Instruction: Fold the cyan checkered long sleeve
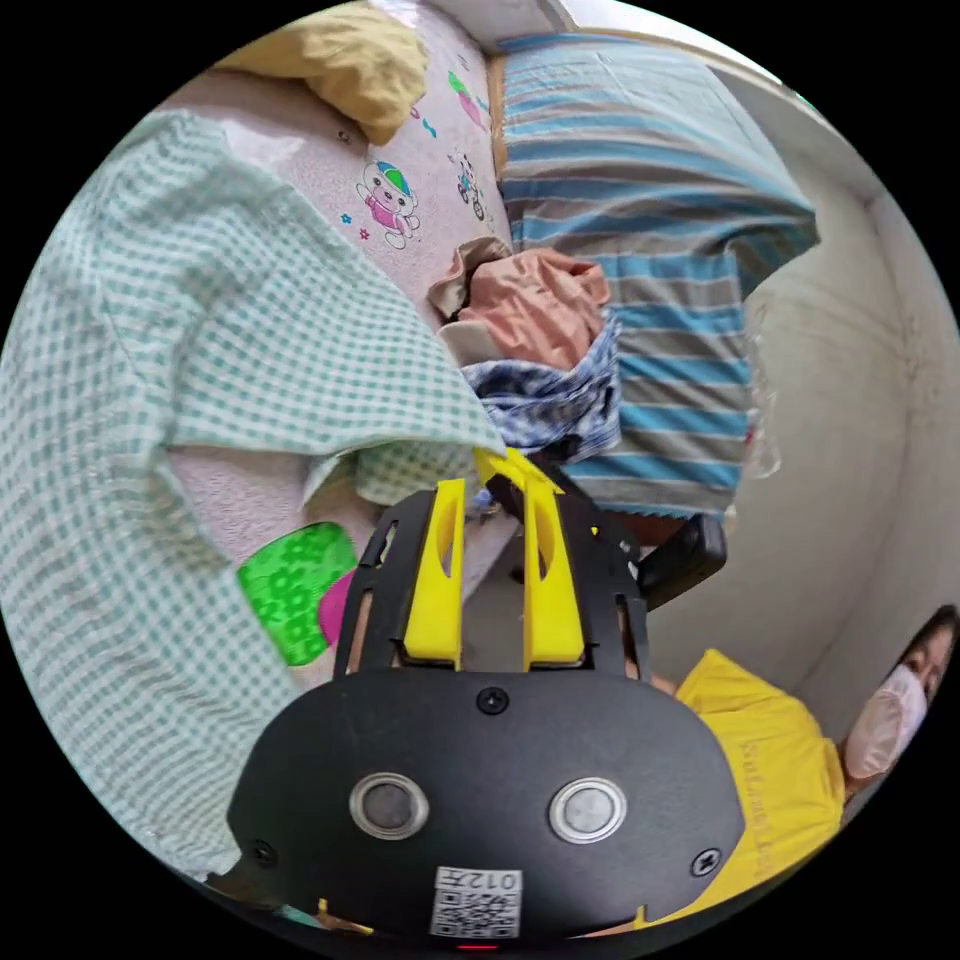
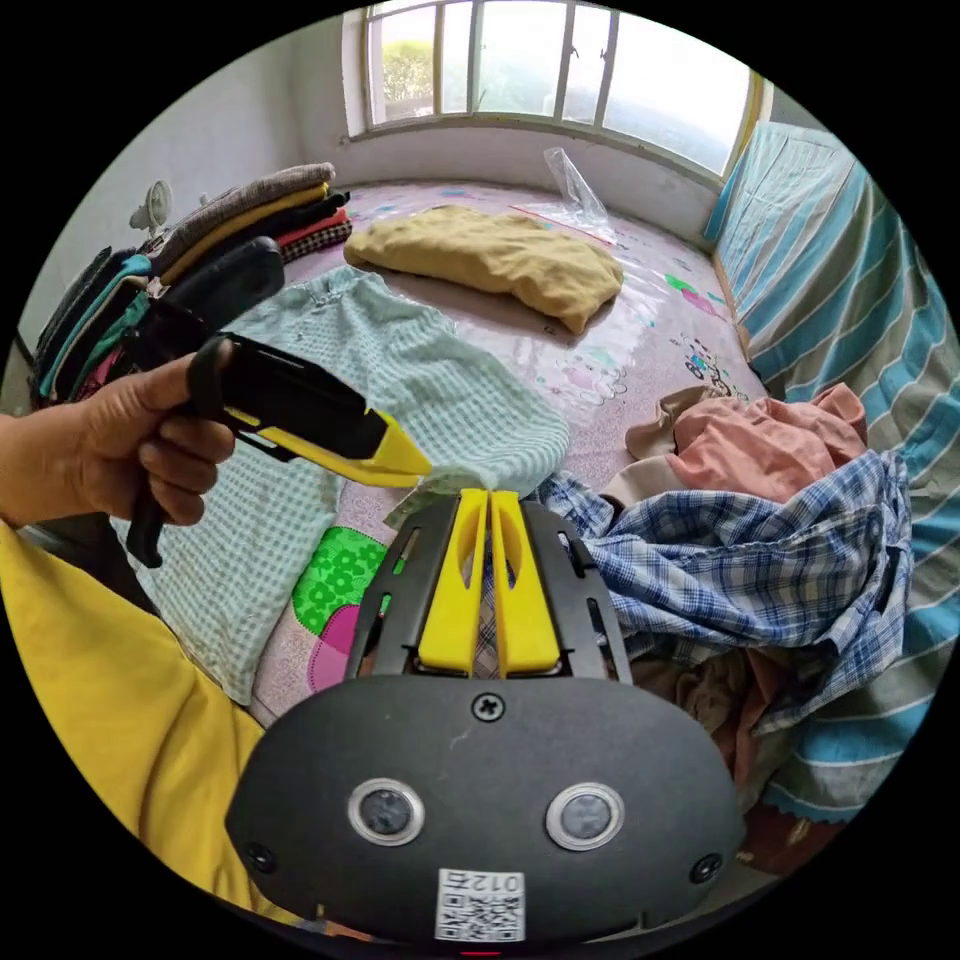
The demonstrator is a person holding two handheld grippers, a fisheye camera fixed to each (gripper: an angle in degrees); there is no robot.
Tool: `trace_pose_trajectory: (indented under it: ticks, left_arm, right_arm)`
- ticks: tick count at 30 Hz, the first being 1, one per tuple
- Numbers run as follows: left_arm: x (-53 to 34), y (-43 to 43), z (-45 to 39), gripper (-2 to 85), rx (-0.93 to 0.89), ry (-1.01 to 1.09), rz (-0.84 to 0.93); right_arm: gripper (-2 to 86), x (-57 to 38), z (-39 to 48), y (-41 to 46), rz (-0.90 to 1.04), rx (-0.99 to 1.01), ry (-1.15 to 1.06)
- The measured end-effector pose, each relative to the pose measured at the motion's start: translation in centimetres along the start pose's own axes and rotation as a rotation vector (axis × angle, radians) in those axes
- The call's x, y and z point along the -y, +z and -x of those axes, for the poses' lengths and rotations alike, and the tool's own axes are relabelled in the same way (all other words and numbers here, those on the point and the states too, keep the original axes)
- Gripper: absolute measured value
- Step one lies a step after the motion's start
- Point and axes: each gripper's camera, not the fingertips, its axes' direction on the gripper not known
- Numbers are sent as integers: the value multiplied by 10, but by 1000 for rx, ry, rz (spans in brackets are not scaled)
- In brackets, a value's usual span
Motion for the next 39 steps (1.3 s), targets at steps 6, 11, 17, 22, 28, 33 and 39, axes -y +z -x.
trace_pose_trajectory:
  ticks: [6, 11, 17, 22, 28, 33, 39]
  left_arm:
    - [16, -14, 39, 74, -231, -68, -28]
    - [30, -56, 67, 36, -307, -121, -129]
    - [35, -109, 79, 28, -550, -82, -214]
    - [31, -133, 80, 26, -627, -75, -248]
    - [26, -147, 76, 26, -680, -59, -245]
    - [20, -151, 80, 29, -631, -66, -218]
    - [7, -164, 91, 62, -397, -103, -136]
  right_arm:
    - [18, -11, -24, -58, -155, 6, -111]
    - [37, -37, -79, -79, -163, 72, 76]
    - [100, -132, -223, -27, -207, 680, 818]
    - [144, -176, -265, 51, -411, 1331, 1266]
    - [110, -169, -257, 90, -536, 1588, 1524]
    - [58, -153, -272, 101, -720, 1750, 1535]
    - [28, -146, -304, 56, -552, 1387, 1480]
